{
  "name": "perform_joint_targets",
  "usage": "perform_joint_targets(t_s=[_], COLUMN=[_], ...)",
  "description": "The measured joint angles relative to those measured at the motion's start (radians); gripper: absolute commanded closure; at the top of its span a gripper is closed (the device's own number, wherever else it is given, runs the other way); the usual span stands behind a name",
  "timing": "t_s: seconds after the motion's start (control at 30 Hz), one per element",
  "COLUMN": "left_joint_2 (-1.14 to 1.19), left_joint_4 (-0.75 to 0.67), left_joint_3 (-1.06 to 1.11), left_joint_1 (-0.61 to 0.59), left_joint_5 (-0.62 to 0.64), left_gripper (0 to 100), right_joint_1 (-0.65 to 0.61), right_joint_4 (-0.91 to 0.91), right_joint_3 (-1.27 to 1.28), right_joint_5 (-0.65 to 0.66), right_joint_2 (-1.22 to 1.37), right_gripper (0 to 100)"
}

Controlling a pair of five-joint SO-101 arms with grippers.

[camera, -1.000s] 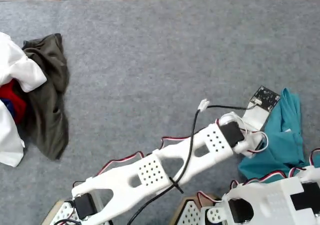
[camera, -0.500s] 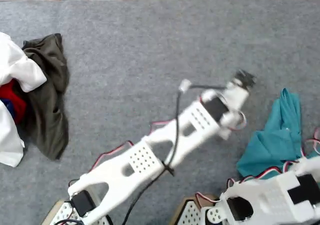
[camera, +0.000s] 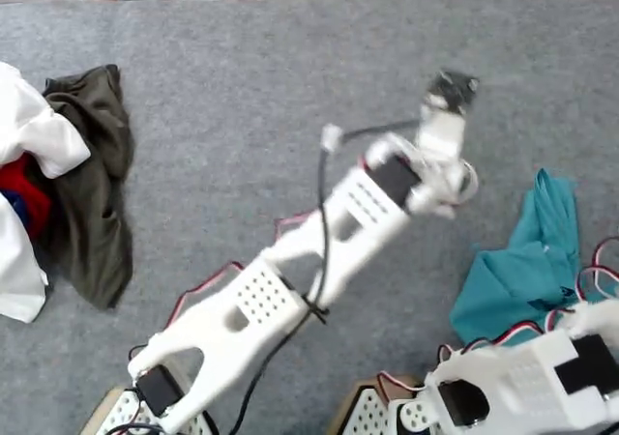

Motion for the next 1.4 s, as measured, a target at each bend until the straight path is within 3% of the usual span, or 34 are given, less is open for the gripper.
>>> perform_joint_targets(t_s=[0.17,0.27,0.43,0.67,0.87,1.13,1.4], left_joint_2=[0.078,0.114,0.144,0.149,0.149,0.095,-0.189], left_joint_4=[-0.140,-0.147,-0.132,0.003,0.089,0.385,0.416], left_joint_3=[0.026,0.029,0.029,0.028,0.018,-0.055,-0.051], left_joint_1=[0.133,0.203,0.212,0.255,0.256,0.089,-0.313], left_joint_5=[0.091,0.098,0.081,-0.012,-0.012,-0.012,0.002], left_gripper=[76,75,77,97,97,97,97], right_joint_1=[0.104,0.163,0.235,0.247,0.229,-0.026,-0.489], right_joint_4=[-0.002,-0.002,0.000,-0.035,-0.071,-0.077,0.028], right_joint_3=[0.025,0.025,0.025,0.026,0.028,0.014,-0.120], right_joint_5=[0.163,0.255,0.354,0.365,0.242,-0.137,-0.368], right_joint_2=[0.000,0.000,0.000,0.000,0.000,-0.032,-0.207], right_gripper=[98.4,98.4,98.4,98.4,98.4,98.4,98.4])
